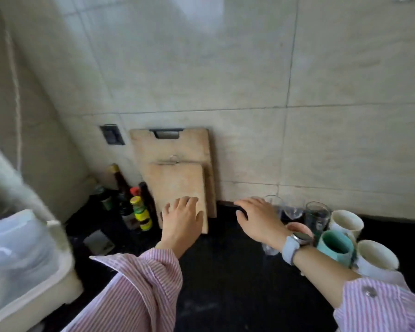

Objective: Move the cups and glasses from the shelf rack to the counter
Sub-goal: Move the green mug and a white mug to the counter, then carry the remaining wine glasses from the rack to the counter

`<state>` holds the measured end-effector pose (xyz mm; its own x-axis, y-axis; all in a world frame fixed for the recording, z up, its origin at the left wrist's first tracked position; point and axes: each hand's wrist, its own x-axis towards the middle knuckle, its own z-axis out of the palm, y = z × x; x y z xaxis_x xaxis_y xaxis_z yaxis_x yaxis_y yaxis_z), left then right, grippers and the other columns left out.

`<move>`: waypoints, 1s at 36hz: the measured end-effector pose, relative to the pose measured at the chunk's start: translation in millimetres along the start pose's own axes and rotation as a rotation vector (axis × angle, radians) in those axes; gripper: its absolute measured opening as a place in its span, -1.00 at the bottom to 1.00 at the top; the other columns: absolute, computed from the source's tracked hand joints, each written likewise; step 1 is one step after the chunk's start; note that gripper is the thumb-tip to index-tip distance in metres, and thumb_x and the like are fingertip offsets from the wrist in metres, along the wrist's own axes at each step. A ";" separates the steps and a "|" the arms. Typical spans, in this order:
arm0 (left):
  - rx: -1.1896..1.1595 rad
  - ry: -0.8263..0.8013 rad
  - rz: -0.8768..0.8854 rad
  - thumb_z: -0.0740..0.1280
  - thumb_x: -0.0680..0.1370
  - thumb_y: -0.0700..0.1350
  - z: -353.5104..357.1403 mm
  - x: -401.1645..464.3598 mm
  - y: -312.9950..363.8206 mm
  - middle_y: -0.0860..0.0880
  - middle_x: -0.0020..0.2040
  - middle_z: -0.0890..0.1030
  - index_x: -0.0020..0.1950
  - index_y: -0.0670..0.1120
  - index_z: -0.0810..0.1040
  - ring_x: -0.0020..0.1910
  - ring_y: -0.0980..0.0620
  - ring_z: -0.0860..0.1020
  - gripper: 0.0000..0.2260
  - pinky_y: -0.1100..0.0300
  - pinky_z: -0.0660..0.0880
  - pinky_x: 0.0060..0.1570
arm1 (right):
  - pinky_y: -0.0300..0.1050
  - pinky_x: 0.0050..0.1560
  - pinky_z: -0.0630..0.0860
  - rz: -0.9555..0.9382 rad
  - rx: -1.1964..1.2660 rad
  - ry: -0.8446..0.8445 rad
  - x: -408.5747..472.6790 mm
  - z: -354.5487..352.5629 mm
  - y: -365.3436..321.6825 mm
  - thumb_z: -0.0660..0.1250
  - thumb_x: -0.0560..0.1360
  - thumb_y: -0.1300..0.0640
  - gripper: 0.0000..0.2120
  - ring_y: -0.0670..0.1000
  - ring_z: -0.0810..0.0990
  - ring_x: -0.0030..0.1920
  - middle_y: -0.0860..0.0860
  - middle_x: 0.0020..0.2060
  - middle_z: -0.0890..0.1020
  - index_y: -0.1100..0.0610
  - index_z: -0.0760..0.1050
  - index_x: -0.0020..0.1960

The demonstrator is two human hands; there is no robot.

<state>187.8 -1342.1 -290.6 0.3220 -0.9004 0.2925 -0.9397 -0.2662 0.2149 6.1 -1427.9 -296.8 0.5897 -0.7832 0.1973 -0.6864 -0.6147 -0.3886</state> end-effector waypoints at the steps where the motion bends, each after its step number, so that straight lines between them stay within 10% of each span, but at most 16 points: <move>1: 0.027 0.040 -0.038 0.17 0.53 0.02 -21.1 -12.4 -23.6 -0.01 0.30 0.47 0.31 -0.02 0.37 0.30 -0.06 0.38 -0.64 -0.07 0.25 0.33 | 0.07 0.36 0.27 -0.050 0.014 -0.009 3.9 3.0 -30.5 0.07 0.57 0.03 -0.63 0.09 0.33 0.36 -0.01 0.34 0.45 0.04 0.36 0.34; 16: 0.394 0.360 -0.718 0.18 0.51 0.00 -333.2 -448.4 -306.0 -0.04 0.17 0.55 0.18 0.02 0.47 0.19 -0.10 0.46 -0.74 0.03 0.37 0.13 | 0.01 0.29 0.30 -0.824 0.296 -0.187 -169.0 79.7 -551.8 0.11 0.55 0.08 -0.71 0.14 0.41 0.25 0.13 0.19 0.54 0.13 0.47 0.19; 36: 0.635 0.633 -1.484 0.19 0.53 -0.04 -551.0 -972.8 -388.0 -0.13 0.20 0.54 0.21 -0.08 0.47 0.19 -0.13 0.49 -0.71 0.01 0.41 0.21 | 0.08 0.27 0.39 -1.616 0.529 -0.511 -569.6 142.2 -1000.7 0.14 0.53 0.07 -0.69 0.12 0.41 0.27 0.08 0.21 0.53 0.07 0.45 0.23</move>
<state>302.9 -173.3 -145.0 0.7293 0.4385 0.5253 0.3292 -0.8978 0.2924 417.6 -353.3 -148.3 0.6066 0.6827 0.4073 0.7941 -0.4963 -0.3508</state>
